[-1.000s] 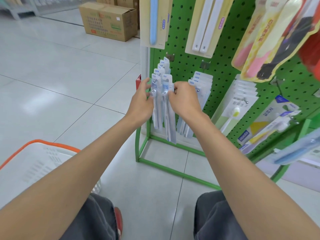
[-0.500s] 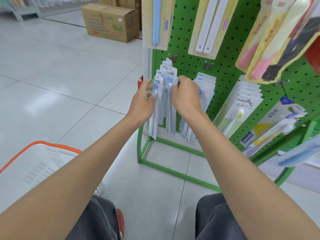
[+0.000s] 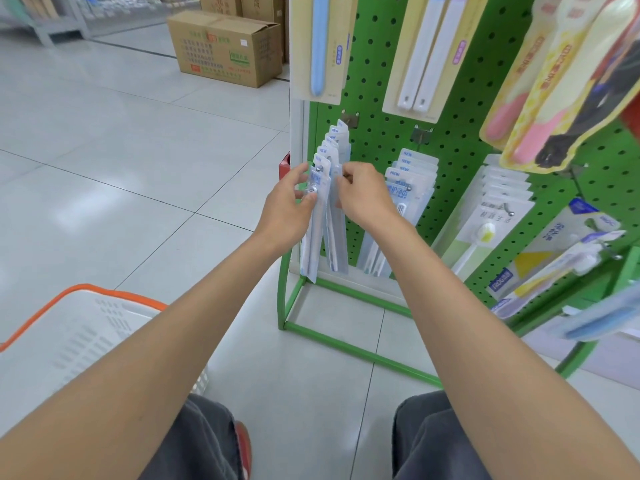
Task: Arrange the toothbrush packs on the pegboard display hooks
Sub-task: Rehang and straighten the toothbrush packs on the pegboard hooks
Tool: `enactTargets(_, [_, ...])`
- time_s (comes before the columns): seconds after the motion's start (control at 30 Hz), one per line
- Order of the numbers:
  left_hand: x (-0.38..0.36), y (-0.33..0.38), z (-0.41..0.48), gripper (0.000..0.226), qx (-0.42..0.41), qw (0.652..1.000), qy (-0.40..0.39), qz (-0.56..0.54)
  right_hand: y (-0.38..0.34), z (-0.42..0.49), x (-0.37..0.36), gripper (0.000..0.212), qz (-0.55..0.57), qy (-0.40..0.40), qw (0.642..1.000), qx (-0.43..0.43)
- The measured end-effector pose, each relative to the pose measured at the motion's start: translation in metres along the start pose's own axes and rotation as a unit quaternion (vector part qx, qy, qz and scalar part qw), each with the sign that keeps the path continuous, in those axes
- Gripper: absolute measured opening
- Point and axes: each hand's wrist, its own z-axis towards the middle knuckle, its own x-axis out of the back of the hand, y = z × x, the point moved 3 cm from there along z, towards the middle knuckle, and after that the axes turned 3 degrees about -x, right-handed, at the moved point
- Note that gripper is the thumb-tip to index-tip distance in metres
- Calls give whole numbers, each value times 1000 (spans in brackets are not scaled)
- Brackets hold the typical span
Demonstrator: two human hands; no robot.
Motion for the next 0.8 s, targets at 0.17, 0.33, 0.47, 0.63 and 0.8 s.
enactTargets(0.17, [-1,-1,0,46,-13,1000,-7,3,1,1,-4,40,-26,-26,999,1])
enactTargets(0.33, [-1,1,-1,46,-12,1000,-2,-6,-3,-2,-2,33,-34,-24,999,17])
enactTargets(0.47, [-1,0,0,48,0,1000,8,-13,-18,-10,8,29,-90,40,993,69])
enactTargets(0.63, [-2,4,3,51,3,999,22,-25,-22,-5,18,44,-106,91,985,101])
enactTargets(0.8, [-4,7,7,46,-4,999,32,-20,-24,12,16,28,-172,79,976,107])
